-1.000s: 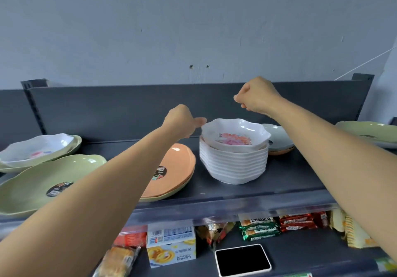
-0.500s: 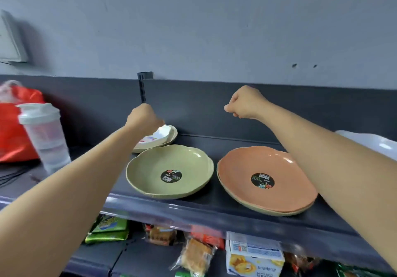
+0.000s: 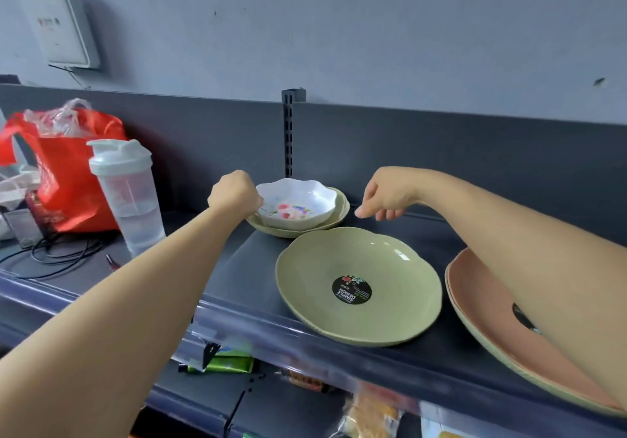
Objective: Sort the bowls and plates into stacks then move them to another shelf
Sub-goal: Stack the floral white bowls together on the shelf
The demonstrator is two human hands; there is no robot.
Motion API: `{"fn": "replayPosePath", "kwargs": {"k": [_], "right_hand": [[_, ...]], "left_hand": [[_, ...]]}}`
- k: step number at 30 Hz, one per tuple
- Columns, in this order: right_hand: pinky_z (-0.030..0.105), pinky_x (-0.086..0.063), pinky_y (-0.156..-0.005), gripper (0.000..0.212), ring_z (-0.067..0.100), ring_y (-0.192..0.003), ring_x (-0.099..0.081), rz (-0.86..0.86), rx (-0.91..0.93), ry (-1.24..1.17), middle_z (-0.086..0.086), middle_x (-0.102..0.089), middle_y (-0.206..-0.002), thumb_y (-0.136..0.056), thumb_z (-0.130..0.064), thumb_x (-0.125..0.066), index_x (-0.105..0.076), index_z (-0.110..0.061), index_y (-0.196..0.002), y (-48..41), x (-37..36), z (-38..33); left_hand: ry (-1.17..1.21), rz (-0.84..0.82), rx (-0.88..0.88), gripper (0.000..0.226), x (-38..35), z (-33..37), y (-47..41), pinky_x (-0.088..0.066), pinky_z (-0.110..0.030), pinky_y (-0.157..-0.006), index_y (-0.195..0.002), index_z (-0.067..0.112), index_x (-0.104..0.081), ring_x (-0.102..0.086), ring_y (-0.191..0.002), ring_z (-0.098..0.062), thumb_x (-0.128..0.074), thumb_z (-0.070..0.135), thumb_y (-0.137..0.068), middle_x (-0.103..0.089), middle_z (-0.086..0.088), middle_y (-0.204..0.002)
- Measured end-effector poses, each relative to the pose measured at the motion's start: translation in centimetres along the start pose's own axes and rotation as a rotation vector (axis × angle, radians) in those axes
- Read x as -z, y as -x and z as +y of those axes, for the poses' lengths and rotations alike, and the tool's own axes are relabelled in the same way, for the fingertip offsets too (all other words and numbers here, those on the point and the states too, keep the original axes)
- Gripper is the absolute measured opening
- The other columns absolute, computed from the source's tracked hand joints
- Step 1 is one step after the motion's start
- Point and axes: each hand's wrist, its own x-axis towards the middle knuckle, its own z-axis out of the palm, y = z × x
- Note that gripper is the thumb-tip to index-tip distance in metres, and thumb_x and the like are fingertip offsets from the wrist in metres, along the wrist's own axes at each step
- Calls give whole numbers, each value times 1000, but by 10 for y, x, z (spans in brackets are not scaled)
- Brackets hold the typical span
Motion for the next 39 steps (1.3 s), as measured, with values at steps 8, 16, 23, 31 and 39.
{"fn": "replayPosePath", "kwargs": {"k": [8, 16, 23, 31, 39], "right_hand": [[22, -50, -65, 22, 14, -76, -68, -62, -17, -8, 0, -71, -85, -82, -41, -70, -70, -20, -88, -8, -3, 10], [19, -50, -59, 22, 15, -74, -68, -139, -46, -36, 5, -73, -88, -82, -38, -71, -72, -17, -88, 0, -4, 7], [17, -46, -56, 4, 8, -64, -59, -121, -66, 49, -4, -66, -75, -83, -20, -72, -71, -18, -86, -4, -17, 11], [17, -46, -52, 7, 12, -63, -56, -36, -14, 56, -3, -62, -69, -83, -10, -69, -72, -17, -83, -3, -24, 18], [21, -45, -51, 9, 14, -57, -52, 14, 30, 73, -2, -59, -67, -85, -11, -66, -71, -12, -93, 9, -28, 20]], "left_hand": [[-59, -15, -12, 28, -5, 6, -10, -38, -29, -63, -62, 8, -41, -49, -74, -27, -62, 5, -80, -44, -3, -64], [61, -39, 3, 30, -2, 4, -12, -29, -17, -36, -53, 10, -36, -43, -34, -15, -41, -7, -77, -48, -1, -27], [322, 6, 31, 26, 5, -1, 1, -35, -20, -41, -59, 8, -38, -54, -48, -25, -37, -5, -82, -55, -11, -53], [552, 101, 132, 21, 39, -11, 28, -55, -28, -42, -68, 6, -46, -68, -54, -34, -42, -9, -83, -57, -11, -66], [581, 215, 180, 16, 72, -26, 70, -60, -46, -73, -68, 5, -48, -71, -76, -40, -46, -8, -79, -70, -24, -93]]}}
